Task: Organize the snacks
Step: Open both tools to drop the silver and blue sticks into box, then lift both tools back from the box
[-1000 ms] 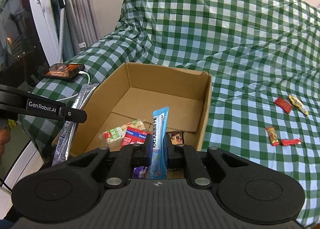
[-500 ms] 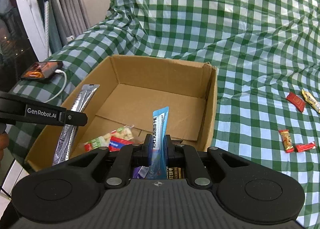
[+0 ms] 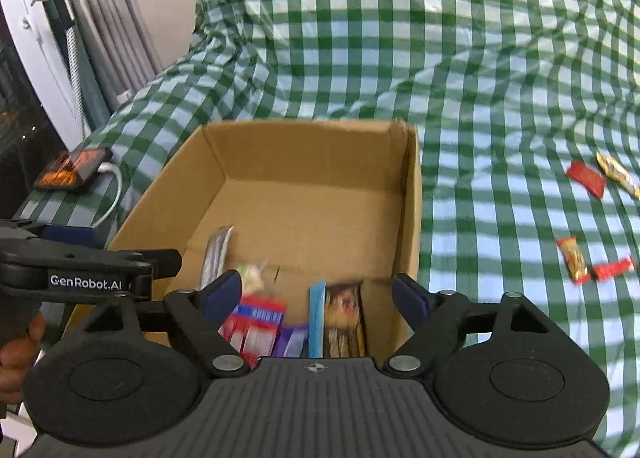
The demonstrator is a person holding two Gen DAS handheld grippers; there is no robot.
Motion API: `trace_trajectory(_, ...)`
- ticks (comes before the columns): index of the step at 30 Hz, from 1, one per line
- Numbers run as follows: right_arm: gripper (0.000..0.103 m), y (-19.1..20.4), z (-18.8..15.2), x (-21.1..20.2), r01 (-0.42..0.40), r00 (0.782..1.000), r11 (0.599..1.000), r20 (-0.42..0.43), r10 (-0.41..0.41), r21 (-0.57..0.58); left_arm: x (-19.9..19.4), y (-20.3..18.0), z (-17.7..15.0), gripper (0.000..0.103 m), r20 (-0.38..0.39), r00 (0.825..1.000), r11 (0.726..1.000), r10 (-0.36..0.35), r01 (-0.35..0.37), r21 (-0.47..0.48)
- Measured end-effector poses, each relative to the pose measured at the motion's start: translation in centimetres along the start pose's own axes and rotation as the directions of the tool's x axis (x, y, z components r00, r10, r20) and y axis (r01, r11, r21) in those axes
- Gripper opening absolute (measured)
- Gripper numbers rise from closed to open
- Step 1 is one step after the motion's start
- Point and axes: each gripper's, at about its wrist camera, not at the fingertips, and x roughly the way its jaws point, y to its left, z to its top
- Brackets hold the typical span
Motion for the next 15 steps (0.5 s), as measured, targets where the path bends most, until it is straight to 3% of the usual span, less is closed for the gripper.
trace_trajectory(7,0.094,1.5,-2.4,-3.7,-0.008,1.0,1.0,-0.013,0.008,-0.005,-4.0,0.6,-3.1,0.103,-0.014,1.0,0.999,0.007,-0.008,-0.037)
trace_trajectory(15,0.097,2.9,-4.1,-8.9,0.006,0.998,1.0,0.061,-0.005,-0.012,-9.4,0.0,-4.5,0.103,0.064,0.998,0.999,0.019,-0.016,-0.046)
